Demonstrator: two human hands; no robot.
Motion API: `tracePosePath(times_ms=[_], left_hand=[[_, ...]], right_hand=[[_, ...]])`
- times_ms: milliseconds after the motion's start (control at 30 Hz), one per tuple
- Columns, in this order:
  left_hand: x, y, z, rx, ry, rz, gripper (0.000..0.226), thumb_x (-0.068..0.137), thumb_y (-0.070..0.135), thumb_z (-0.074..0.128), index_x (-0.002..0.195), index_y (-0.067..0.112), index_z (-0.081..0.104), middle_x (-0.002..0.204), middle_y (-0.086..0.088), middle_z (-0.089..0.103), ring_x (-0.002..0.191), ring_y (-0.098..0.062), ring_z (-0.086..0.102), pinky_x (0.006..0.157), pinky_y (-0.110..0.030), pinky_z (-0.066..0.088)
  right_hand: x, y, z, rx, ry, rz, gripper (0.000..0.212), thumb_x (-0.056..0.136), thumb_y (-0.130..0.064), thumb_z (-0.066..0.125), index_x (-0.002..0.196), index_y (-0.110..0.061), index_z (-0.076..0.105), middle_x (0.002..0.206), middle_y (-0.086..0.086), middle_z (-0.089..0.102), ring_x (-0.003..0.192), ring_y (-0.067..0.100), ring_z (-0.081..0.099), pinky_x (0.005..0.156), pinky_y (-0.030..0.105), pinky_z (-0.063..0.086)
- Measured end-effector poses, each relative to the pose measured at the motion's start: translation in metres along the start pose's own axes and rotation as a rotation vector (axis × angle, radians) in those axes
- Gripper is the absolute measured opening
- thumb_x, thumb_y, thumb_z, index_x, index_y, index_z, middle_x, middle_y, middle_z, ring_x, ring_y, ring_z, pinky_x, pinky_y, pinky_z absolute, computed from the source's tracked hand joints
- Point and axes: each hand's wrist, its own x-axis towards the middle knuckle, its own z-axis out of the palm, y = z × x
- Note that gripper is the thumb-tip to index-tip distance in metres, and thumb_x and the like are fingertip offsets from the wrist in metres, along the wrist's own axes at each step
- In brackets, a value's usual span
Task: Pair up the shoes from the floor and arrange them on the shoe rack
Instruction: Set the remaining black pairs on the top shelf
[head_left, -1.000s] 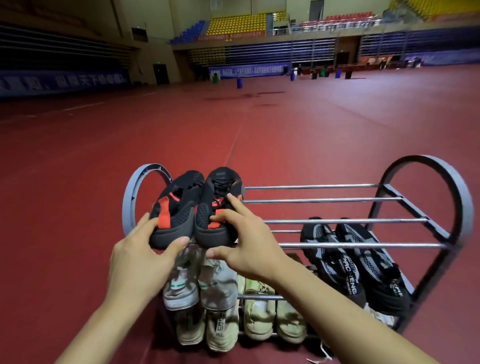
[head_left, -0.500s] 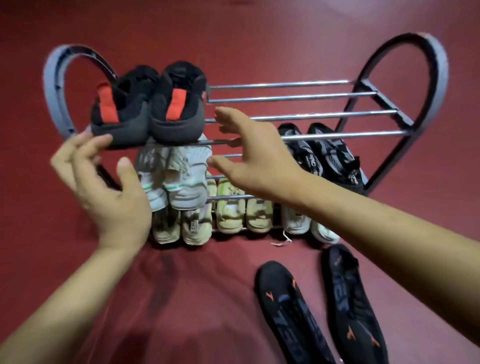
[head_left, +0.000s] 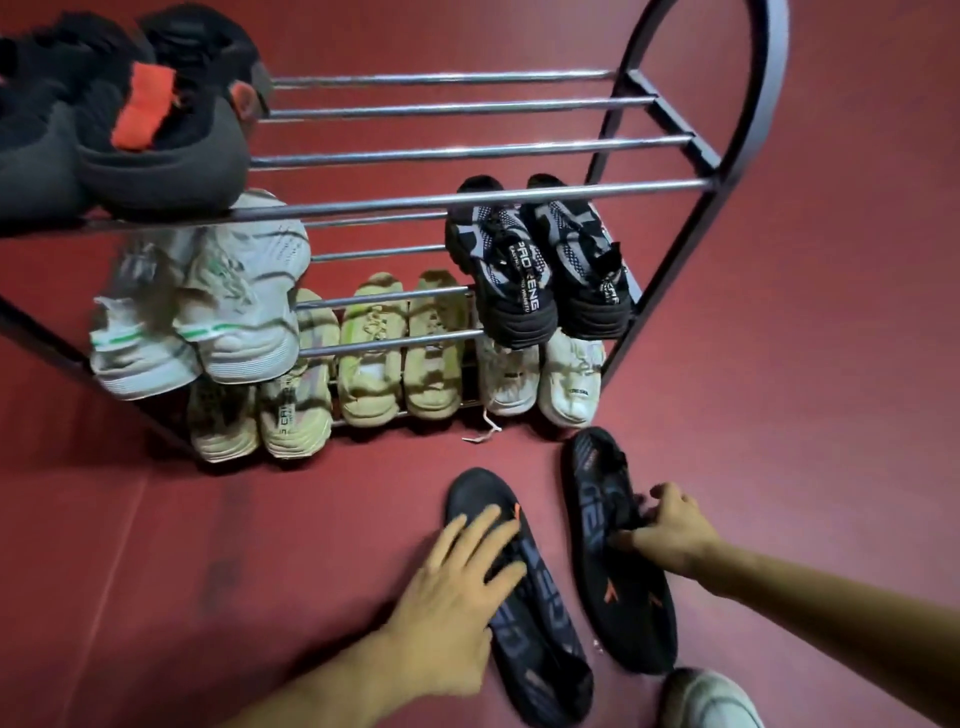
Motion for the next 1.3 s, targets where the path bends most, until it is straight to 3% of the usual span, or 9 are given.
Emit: tracePosePath(times_ms=[67, 200, 367, 533, 667, 833, 1033, 1167, 1300], left_hand=[[0.016, 0.003, -0.004, 0.152, -0.113, 0.179, 0.099, 0.060, 0.030, 0.070, 0.150, 0.022, 0.031, 0.165, -0.012, 0.017, 0.153, -0.036, 0.011, 0.122, -0.054, 0.013], [0.040, 0.018, -0.020, 0.252, -0.285, 0.047, 0.118, 0.068, 0.027, 0.083, 0.156, 0.021, 0.004, 0.147, -0.019, 0.033, 0.116, -0.041, 0.052, 0.097, -0.047, 0.044], [0.018, 0.015, -0.020, 0.171, -0.385, -0.239, 0.089, 0.067, 0.066, 0.074, 0.131, 0.009, 0.052, 0.130, -0.016, 0.055, 0.109, -0.032, 0.064, 0.095, -0.041, 0.050], [-0.053, -0.023, -0.010, -0.155, -0.231, -0.694, 0.113, 0.036, 0.108, 0.036, 0.112, 0.032, 0.071, 0.104, 0.003, 0.078, 0.103, -0.013, 0.071, 0.092, -0.027, 0.051], [-0.070, -0.058, -0.017, -0.367, -0.174, -0.930, 0.115, 0.036, 0.110, 0.024, 0.089, 0.022, 0.076, 0.089, -0.001, 0.078, 0.093, -0.020, 0.072, 0.085, -0.030, 0.053], [-0.067, -0.065, -0.012, -0.368, -0.084, -0.930, 0.090, 0.064, 0.097, 0.028, 0.097, 0.020, 0.060, 0.107, -0.007, 0.074, 0.108, -0.030, 0.068, 0.090, -0.036, 0.051], [-0.062, -0.068, -0.014, -0.376, -0.107, -0.949, 0.076, 0.084, 0.082, 0.031, 0.109, 0.015, 0.056, 0.116, -0.015, 0.070, 0.113, -0.035, 0.064, 0.091, -0.038, 0.049], [-0.073, -0.076, -0.006, -0.478, -0.074, -0.927, 0.060, 0.091, 0.071, 0.032, 0.105, 0.019, 0.058, 0.106, -0.011, 0.073, 0.108, -0.033, 0.065, 0.091, -0.038, 0.049], [-0.093, -0.060, 0.003, -0.641, 0.021, -0.864, 0.062, 0.072, 0.083, 0.043, 0.091, 0.026, 0.059, 0.089, 0.003, 0.061, 0.094, -0.022, 0.061, 0.088, -0.041, 0.048]], right_hand=[[0.008, -0.006, 0.005, 0.009, 0.008, -0.036, 0.089, 0.062, -0.040, 0.088, 0.133, -0.011, 0.044, 0.126, 0.012, 0.057, 0.112, 0.030, 0.060, 0.089, 0.034, 0.052], [0.015, -0.018, 0.004, -0.126, -0.023, -0.052, 0.071, 0.062, -0.045, 0.086, 0.114, -0.012, 0.050, 0.111, 0.007, 0.064, 0.100, 0.028, 0.063, 0.077, 0.033, 0.052], [0.016, -0.016, -0.018, -0.264, -0.030, -0.176, 0.041, 0.068, -0.024, 0.069, 0.105, -0.011, 0.063, 0.100, 0.008, 0.071, 0.092, 0.029, 0.066, 0.073, 0.034, 0.055], [0.013, -0.011, -0.011, -0.211, -0.023, -0.189, 0.037, 0.066, -0.038, 0.060, 0.092, -0.011, 0.062, 0.087, 0.008, 0.069, 0.083, 0.032, 0.065, 0.061, 0.031, 0.049], [0.005, -0.022, 0.012, -0.007, 0.048, -0.096, 0.090, 0.055, -0.072, 0.071, 0.115, -0.006, 0.057, 0.117, 0.015, 0.063, 0.102, 0.032, 0.065, 0.081, 0.037, 0.055], [-0.027, -0.017, 0.039, -0.325, 0.054, -0.214, 0.162, 0.036, -0.077, 0.079, 0.155, -0.004, -0.002, 0.148, 0.011, 0.026, 0.137, 0.035, 0.036, 0.105, 0.049, 0.047], [-0.025, 0.004, 0.033, -0.828, -0.014, -0.896, 0.131, 0.049, -0.052, 0.079, 0.156, -0.015, 0.013, 0.149, 0.006, 0.042, 0.132, 0.033, 0.047, 0.108, 0.054, 0.041], [-0.040, 0.002, 0.050, -1.006, 0.013, -1.544, 0.057, 0.086, -0.029, 0.055, 0.142, -0.030, 0.047, 0.148, -0.003, 0.052, 0.145, 0.030, 0.040, 0.113, 0.059, 0.036], [-0.051, -0.013, 0.055, -0.784, -0.007, -1.446, 0.069, 0.076, -0.029, 0.063, 0.142, -0.027, 0.043, 0.156, 0.004, 0.039, 0.150, 0.033, 0.027, 0.120, 0.050, 0.027]])
